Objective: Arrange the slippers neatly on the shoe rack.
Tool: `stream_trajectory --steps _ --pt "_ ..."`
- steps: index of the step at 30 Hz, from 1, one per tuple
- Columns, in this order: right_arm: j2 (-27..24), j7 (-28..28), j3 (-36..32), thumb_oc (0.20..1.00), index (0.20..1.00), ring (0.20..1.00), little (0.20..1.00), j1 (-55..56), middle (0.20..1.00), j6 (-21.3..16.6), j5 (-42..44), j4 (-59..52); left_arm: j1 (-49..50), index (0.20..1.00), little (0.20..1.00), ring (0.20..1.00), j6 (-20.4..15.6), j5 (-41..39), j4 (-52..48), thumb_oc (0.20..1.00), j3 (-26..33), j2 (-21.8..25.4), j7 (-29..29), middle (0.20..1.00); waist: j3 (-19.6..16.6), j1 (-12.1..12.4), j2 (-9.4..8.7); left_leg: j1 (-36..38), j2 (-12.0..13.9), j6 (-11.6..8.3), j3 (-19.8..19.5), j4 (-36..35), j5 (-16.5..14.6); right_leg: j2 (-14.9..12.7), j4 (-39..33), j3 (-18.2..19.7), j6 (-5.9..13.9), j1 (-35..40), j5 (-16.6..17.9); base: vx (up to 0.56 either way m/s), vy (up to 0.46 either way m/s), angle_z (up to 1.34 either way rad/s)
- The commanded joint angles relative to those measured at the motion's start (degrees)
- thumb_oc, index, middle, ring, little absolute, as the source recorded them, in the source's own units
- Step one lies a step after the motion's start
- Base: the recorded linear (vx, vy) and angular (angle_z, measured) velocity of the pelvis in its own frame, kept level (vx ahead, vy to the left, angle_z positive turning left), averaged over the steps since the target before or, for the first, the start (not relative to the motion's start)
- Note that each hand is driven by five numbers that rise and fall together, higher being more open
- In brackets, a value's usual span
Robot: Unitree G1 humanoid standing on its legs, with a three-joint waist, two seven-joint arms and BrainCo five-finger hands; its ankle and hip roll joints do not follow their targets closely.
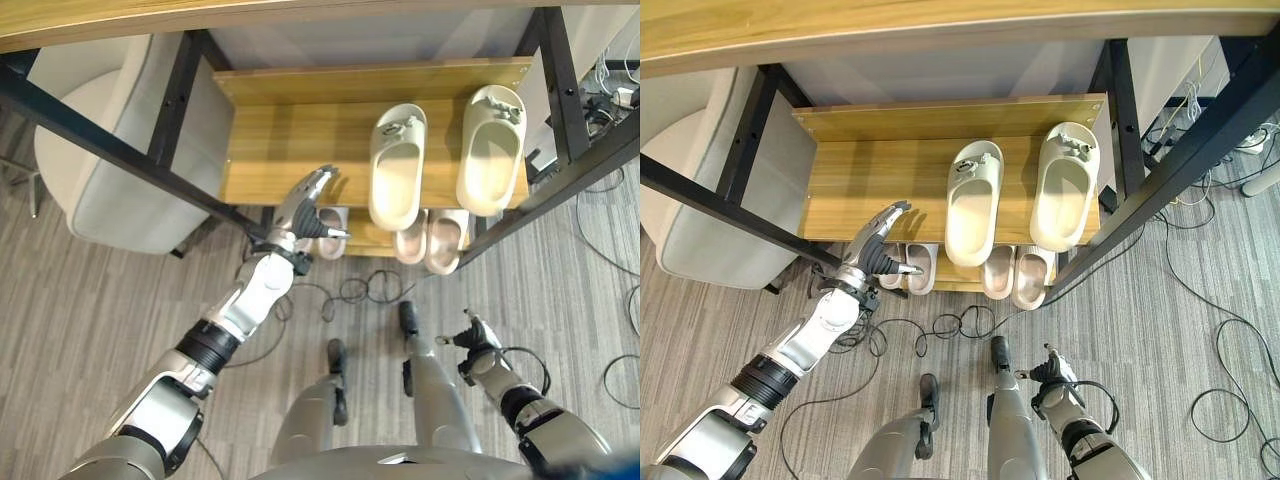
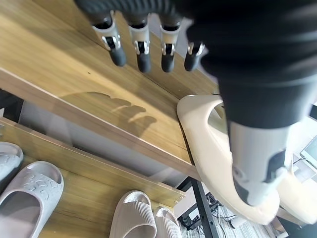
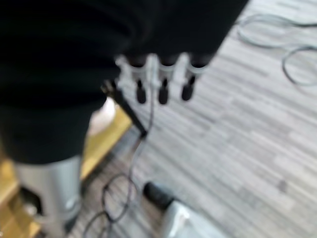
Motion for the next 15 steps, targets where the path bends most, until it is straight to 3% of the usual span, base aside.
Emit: stream_trajectory --steps 1,15 --pt "-2.3 -2.22 -0.18 1.0 1.0 1.0 1.0 1.28 1.0 0.3 -1.27 -2.1 1.13 1.0 1.0 1.0 -1.83 1.17 -0.14 1.0 -0.14 -1.55 2.43 1.0 -2.18 -1.47 1.58 -8.65 2.18 -0.7 0.11 3.67 0.67 -3.55 9.35 -1.47 4.03 -4.72 -7.81 -0.01 -0.015 -0.12" --pt "-3.6 -4.18 0.15 1.0 1.0 1.0 1.0 0.78 1.0 0.44 -1.27 -1.78 1.43 1.0 1.0 1.0 -0.82 1.0 9.12 1.0 -4.5 -7.21 4.21 1.0 -1.3 -2.38 2.41 -8.04 2.47 -0.64 0.89 4.49 -0.19 -3.32 10.12 -0.56 3.89 -4.84 -8.45 -0.01 -0.012 -0.07"
